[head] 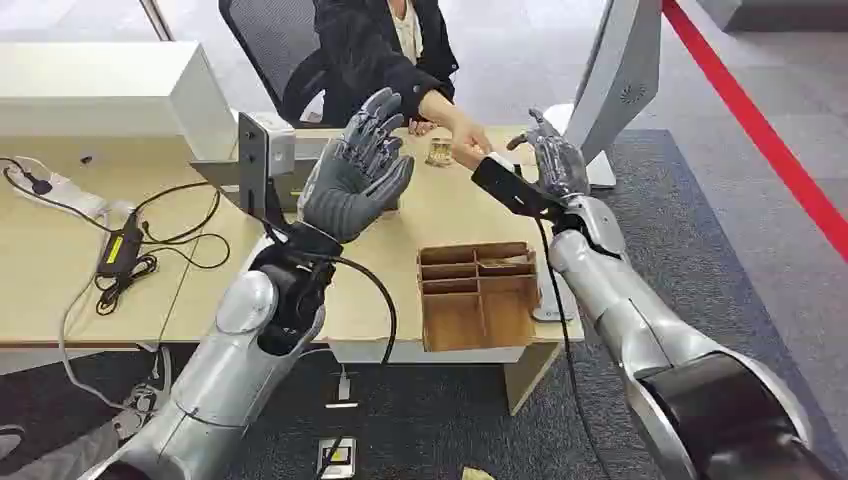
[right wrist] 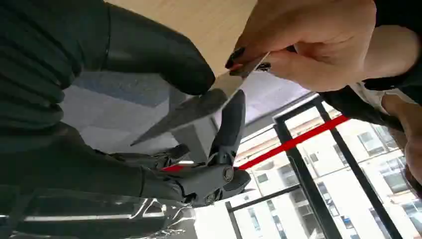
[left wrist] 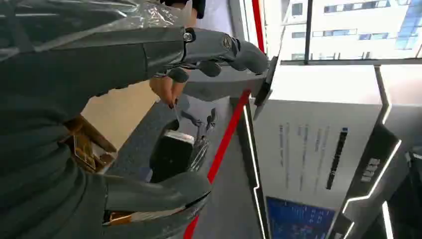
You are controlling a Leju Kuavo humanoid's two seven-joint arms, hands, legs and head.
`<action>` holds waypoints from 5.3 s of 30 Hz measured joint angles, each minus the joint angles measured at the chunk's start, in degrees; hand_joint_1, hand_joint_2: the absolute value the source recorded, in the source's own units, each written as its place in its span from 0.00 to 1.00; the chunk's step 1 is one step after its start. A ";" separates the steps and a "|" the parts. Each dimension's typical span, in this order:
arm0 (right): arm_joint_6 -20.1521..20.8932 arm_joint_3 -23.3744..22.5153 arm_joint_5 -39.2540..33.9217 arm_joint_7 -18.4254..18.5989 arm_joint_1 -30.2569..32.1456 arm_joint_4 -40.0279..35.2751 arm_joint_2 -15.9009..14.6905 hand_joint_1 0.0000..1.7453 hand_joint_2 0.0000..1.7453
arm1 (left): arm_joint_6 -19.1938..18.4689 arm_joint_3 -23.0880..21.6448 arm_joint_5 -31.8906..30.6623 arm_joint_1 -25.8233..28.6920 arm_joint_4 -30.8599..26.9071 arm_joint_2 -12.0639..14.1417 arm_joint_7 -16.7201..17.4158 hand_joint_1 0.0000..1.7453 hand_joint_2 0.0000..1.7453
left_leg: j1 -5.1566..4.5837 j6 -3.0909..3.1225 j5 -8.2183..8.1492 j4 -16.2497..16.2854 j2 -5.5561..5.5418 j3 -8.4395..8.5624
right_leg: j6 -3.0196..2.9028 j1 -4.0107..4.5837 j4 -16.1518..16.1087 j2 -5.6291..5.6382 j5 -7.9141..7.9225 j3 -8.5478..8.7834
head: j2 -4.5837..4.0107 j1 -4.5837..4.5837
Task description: Pass the card to the sensor for recognition and then transmit it.
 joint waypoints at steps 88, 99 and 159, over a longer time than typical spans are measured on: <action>3.72 -3.89 -11.02 -1.64 27.69 -19.63 -15.26 1.00 1.00 | 12.35 -9.11 7.56 0.00 -6.40 10.51 3.65 0.00 1.00 | 0.01 0.04 -0.04 -0.01 -0.02 0.03 | 0.01 0.00 -0.08 -0.01 0.00 0.06 | 0.00 0.00; 2.69 -3.58 -10.78 -2.21 29.08 -17.24 -15.80 1.00 1.00 | 13.72 -10.40 7.56 0.19 -6.73 11.32 2.86 0.00 1.00 | 0.01 0.04 -0.04 -0.01 -0.02 0.03 | 0.01 0.00 -0.08 -0.01 0.00 0.07 | 0.00 0.00; 0.44 -1.53 -5.20 -6.03 12.10 -15.54 -16.87 1.00 1.00 | 9.90 -9.14 7.52 -0.50 -7.61 10.03 1.07 0.00 1.00 | 0.00 0.03 -0.01 0.00 0.01 0.13 | 0.00 -0.01 -0.05 0.00 0.01 0.15 | 0.00 0.00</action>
